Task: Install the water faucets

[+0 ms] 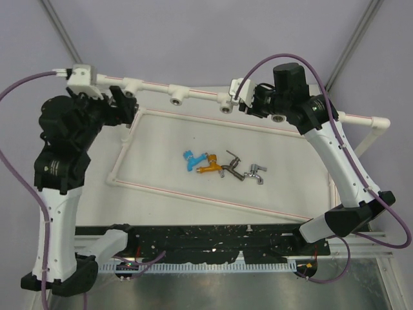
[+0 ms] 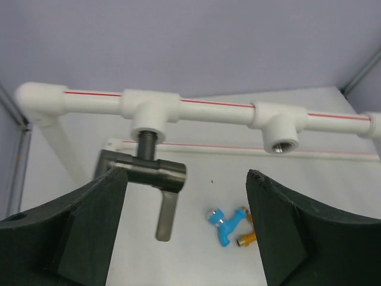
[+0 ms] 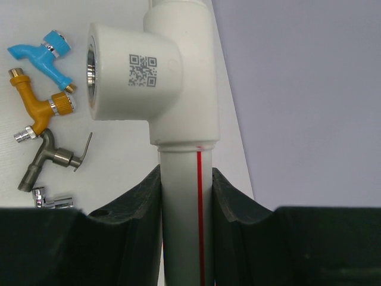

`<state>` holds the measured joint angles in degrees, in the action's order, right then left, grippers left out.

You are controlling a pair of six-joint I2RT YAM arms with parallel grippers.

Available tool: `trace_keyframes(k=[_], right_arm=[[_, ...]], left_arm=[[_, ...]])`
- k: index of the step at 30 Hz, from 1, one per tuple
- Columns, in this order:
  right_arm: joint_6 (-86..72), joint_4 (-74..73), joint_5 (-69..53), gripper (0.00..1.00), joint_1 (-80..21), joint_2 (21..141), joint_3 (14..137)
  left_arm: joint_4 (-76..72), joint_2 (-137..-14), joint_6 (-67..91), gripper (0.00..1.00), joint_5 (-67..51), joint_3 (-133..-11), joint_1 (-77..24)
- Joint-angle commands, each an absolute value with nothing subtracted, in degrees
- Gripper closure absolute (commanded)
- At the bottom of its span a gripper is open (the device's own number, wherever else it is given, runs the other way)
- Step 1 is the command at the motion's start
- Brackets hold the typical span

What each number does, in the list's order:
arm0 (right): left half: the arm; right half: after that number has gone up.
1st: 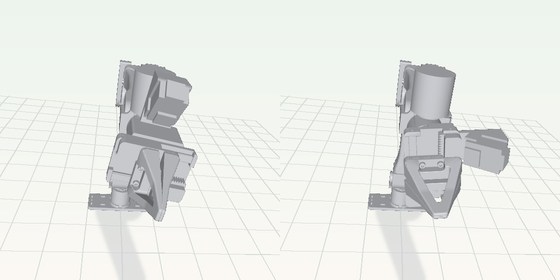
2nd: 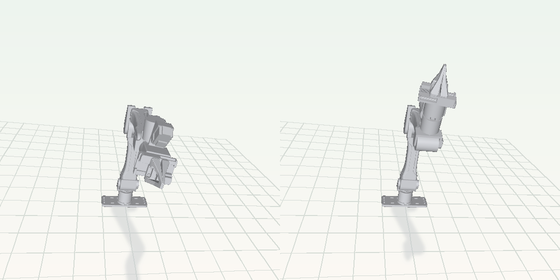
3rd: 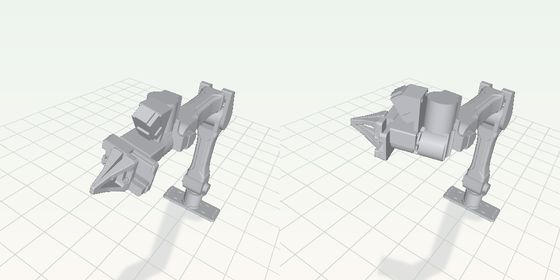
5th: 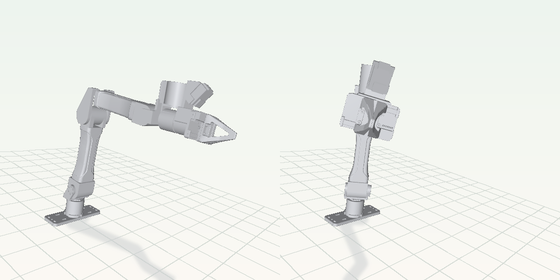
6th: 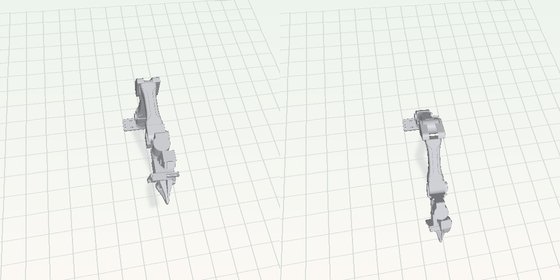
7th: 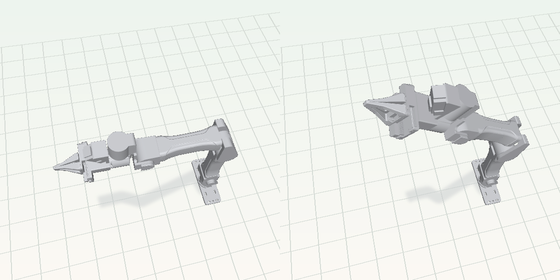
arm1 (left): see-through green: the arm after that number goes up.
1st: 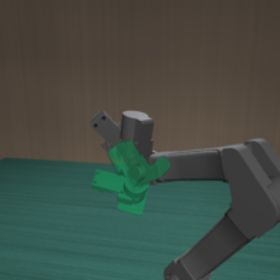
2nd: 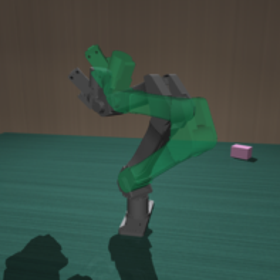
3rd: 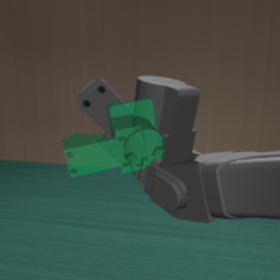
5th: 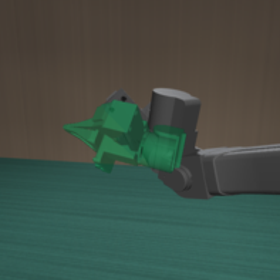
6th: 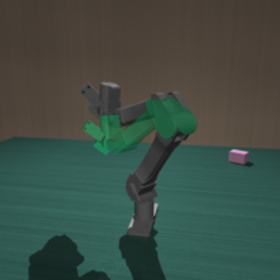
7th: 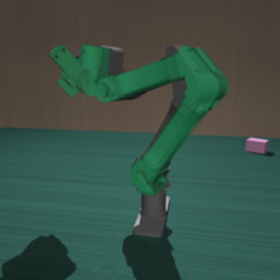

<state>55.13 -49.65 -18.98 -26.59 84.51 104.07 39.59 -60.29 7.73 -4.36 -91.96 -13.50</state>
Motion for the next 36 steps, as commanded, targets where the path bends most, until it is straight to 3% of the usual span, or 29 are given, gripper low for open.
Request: trace_keyframes(k=[1,7,21,28,32,36], right_arm=[[51.8,-51.3,-26.6,0.95,-27.9,87.8,101.6],[51.8,-51.3,-26.8,0.95,-27.8,88.0,101.5],[51.9,-50.8,-26.5,0.94,-27.8,87.7,100.7],[51.8,-50.8,-26.5,0.95,-27.8,87.7,101.0],[51.8,-50.9,-26.5,0.95,-27.7,87.7,101.2],[51.7,-50.9,-26.6,0.95,-27.8,87.6,101.2]], left_arm=[[38.8,-58.6,15.3,0.15,-7.2,-94.7,-2.4],[40.8,-63.0,22.7,0.15,-21.2,-94.8,10.6],[37.8,-70.3,28.8,0.17,-38.2,-90.4,17.8],[31.0,-69.5,34.8,0.34,-45.4,-86.0,17.8],[30.0,-68.9,35.6,0.52,-45.9,-86.4,17.8],[30.5,-68.2,34.2,0.75,-44.6,-87.8,17.0]])
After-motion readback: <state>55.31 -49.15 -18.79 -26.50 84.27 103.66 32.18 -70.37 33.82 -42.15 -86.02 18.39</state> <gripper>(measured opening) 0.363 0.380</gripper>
